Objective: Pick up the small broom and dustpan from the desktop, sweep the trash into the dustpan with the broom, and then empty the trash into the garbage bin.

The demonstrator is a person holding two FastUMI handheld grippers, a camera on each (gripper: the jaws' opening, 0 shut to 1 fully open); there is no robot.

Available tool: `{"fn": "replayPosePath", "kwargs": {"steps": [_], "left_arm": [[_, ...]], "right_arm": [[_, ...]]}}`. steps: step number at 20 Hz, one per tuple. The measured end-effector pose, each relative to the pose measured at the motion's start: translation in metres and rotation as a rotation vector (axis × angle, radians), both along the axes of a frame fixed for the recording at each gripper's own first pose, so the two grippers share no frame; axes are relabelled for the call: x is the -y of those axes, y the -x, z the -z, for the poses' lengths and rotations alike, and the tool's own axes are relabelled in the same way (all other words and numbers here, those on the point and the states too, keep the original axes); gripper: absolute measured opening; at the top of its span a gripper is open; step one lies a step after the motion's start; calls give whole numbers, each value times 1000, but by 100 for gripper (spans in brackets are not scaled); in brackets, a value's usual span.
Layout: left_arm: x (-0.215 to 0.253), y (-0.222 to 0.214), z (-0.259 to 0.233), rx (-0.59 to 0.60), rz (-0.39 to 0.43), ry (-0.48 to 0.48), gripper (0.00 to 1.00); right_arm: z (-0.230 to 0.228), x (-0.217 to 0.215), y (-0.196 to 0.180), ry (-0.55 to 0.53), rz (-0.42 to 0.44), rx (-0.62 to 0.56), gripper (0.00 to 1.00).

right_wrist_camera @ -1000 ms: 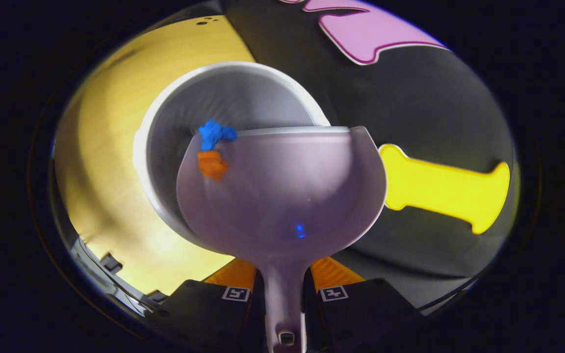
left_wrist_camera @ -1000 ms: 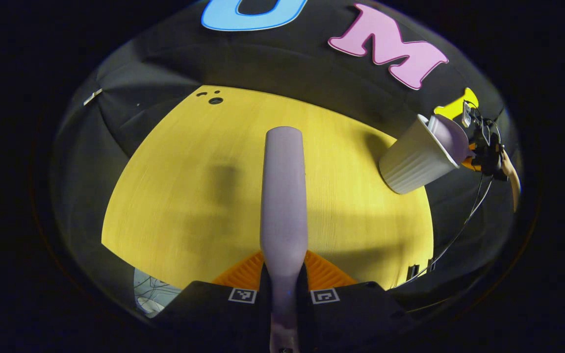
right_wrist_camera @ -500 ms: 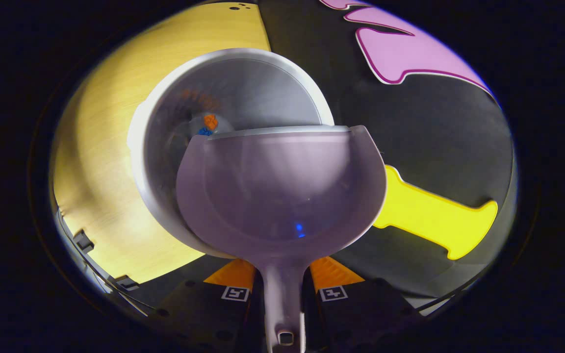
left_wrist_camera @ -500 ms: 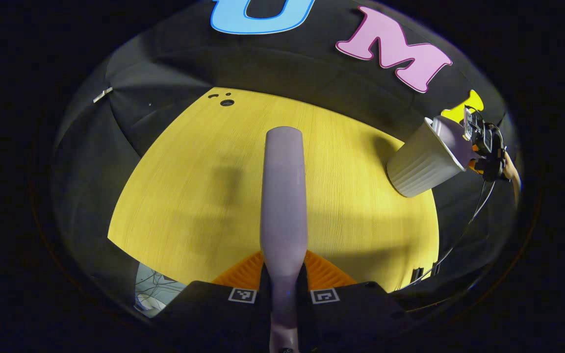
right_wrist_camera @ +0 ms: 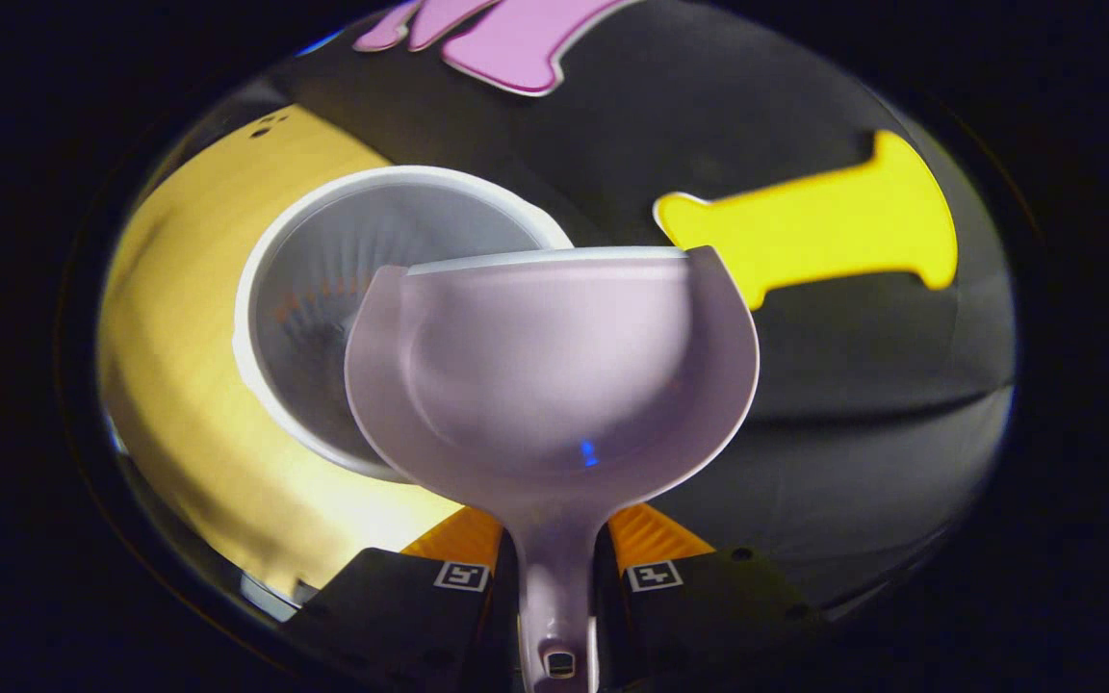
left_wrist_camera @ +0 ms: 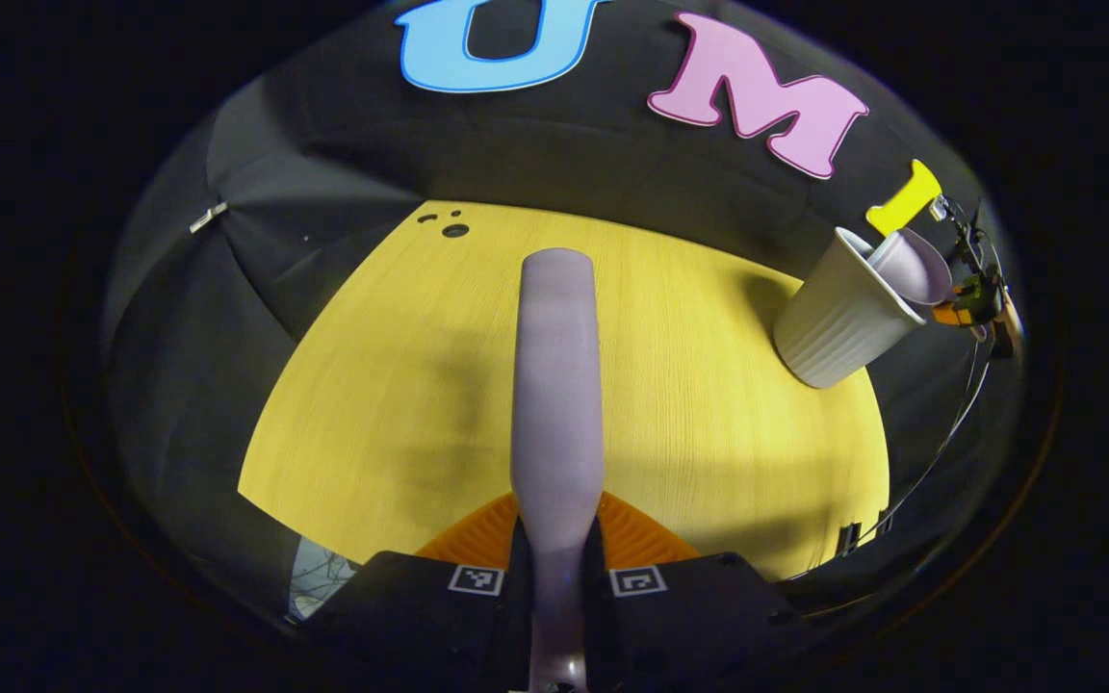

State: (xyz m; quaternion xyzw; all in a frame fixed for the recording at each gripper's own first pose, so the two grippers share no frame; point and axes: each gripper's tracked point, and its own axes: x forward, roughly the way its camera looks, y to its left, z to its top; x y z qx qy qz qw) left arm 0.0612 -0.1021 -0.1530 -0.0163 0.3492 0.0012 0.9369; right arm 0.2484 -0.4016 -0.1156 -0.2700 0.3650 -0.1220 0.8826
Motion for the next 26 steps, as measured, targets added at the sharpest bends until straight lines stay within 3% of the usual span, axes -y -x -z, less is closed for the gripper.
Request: {"fn": "replayPosePath", "kwargs": {"steps": [7, 14, 19, 26], "left_arm": [[-11, 21, -7, 57, 120, -8, 24], [-32, 56, 1, 86, 159, 29, 26], [-44, 64, 13, 98, 183, 52, 24], [-52, 47, 30, 92, 216, 23, 26]], "right_arm": [[-2, -38, 43, -216, 113, 161, 37], [-11, -114, 82, -448, 97, 302, 37], [5, -200, 114, -715, 80, 336, 37], [61, -282, 129, -790, 34, 295, 37]]}}
